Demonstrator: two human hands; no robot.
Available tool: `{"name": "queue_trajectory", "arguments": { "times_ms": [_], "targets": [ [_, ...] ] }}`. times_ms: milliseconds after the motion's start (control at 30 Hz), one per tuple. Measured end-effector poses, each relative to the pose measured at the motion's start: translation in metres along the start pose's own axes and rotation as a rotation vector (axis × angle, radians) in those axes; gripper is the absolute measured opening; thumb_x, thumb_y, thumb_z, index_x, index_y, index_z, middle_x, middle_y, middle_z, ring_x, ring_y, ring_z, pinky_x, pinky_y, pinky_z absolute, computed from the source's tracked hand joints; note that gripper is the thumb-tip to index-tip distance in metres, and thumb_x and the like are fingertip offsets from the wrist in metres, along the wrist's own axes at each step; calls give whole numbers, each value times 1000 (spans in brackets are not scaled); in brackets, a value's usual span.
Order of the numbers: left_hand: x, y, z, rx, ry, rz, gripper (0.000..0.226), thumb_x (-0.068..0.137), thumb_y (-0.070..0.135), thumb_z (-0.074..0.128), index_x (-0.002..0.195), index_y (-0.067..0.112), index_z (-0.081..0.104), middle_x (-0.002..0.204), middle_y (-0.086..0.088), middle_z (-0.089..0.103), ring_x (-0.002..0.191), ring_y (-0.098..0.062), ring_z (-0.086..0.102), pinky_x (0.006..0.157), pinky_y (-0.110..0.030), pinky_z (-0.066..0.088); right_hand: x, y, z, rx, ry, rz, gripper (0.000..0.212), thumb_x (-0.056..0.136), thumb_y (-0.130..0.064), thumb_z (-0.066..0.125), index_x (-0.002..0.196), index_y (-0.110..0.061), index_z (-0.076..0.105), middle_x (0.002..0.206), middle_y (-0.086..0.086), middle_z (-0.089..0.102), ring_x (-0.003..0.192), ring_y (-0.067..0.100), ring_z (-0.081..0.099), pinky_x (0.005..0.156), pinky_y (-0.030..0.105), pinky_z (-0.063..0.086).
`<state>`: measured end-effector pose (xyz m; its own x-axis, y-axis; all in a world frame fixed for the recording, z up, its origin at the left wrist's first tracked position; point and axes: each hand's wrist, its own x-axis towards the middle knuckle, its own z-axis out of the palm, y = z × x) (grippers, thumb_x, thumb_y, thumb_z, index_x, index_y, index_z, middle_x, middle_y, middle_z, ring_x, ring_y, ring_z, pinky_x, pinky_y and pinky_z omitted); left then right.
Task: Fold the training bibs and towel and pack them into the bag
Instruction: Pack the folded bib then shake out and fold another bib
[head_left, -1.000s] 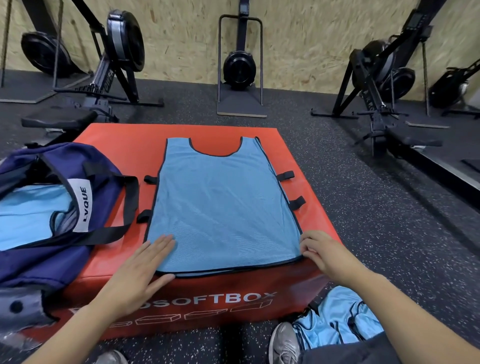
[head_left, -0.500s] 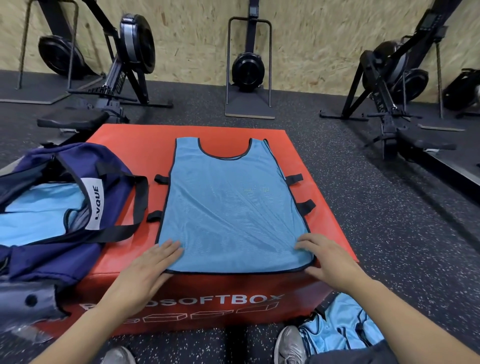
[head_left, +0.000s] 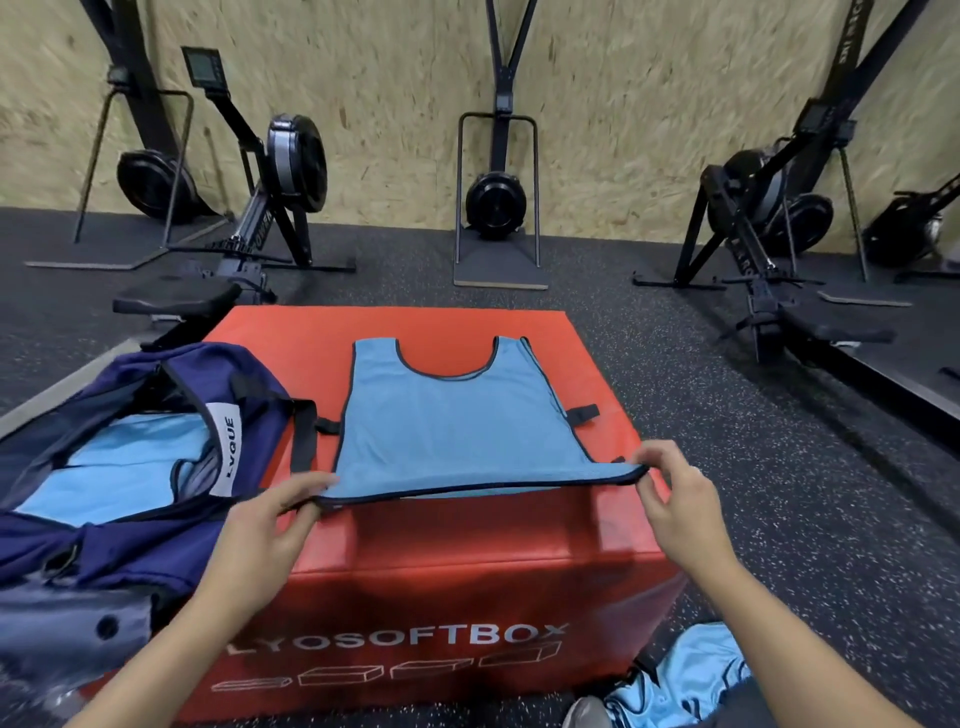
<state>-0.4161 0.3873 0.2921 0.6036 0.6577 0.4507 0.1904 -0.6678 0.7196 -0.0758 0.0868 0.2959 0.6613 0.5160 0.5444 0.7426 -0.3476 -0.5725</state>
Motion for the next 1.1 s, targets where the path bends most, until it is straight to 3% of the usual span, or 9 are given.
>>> {"name": "queue_trajectory", "arguments": {
  "times_ms": [100,167,233,300,400,633,833,967,1100],
  "targets": [
    [13,24,-22,-43,43,33,40,91,-5,60,95,33,53,77,-3,67,62,-12,57,62,-24,45,12,-25,-19,191,68,12,38,87,10,60,91,-28,54,91,-8,70,89,4,65,80,25,48],
    [22,39,-39,-44,91,66,38,93,-5,56,89,32,48,77,-6,64,66,-18,57,66,-22,45,20,-39,-32,250,69,-13,49,84,17,56,75,-31,54,92,-6,70,90,9,65,82,27,48],
    [31,53,-55,-2,113,117,38,93,-4,54,81,32,50,80,-3,63,74,-27,59,72,-32,48,28,-51,-47,255,51,-60,54,73,24,48,62,-28,58,98,-7,70,95,12,65,83,30,49],
    [38,67,-69,27,134,175,45,86,-14,53,73,29,55,85,3,66,81,-20,61,76,-33,48,33,-65,-63,219,40,-117,53,67,22,44,56,-27,62,100,-10,68,98,6,63,84,24,47],
    [40,88,-85,57,166,267,53,81,-25,52,74,24,70,98,14,68,90,-2,62,83,-25,47,37,-84,-86,175,42,-170,56,73,26,45,64,-24,71,98,-14,65,97,-2,59,82,8,41],
    [22,104,-90,12,224,223,35,96,-6,55,104,22,73,95,20,71,84,13,59,75,-3,40,26,-107,-99,311,-2,-163,46,93,12,51,95,-28,74,105,-9,65,94,5,62,77,14,44],
    [30,61,-64,60,141,146,47,94,-5,56,112,35,71,107,23,72,100,5,63,86,-10,44,31,-82,-54,366,-30,35,46,94,6,56,104,-36,73,106,-29,70,104,-1,65,86,9,47],
    [45,23,-34,38,100,47,49,94,-6,56,109,38,71,111,35,66,104,12,61,89,-4,41,40,-54,-7,391,-47,218,37,97,-2,57,104,-33,76,99,-26,73,96,7,69,89,28,55],
    [65,-26,-3,53,31,-65,53,94,-3,57,105,47,69,105,29,70,104,9,62,92,-9,43,54,-29,37,381,-128,295,37,98,-2,56,105,-32,76,103,-26,72,103,-9,63,96,25,49]
  ]
}}
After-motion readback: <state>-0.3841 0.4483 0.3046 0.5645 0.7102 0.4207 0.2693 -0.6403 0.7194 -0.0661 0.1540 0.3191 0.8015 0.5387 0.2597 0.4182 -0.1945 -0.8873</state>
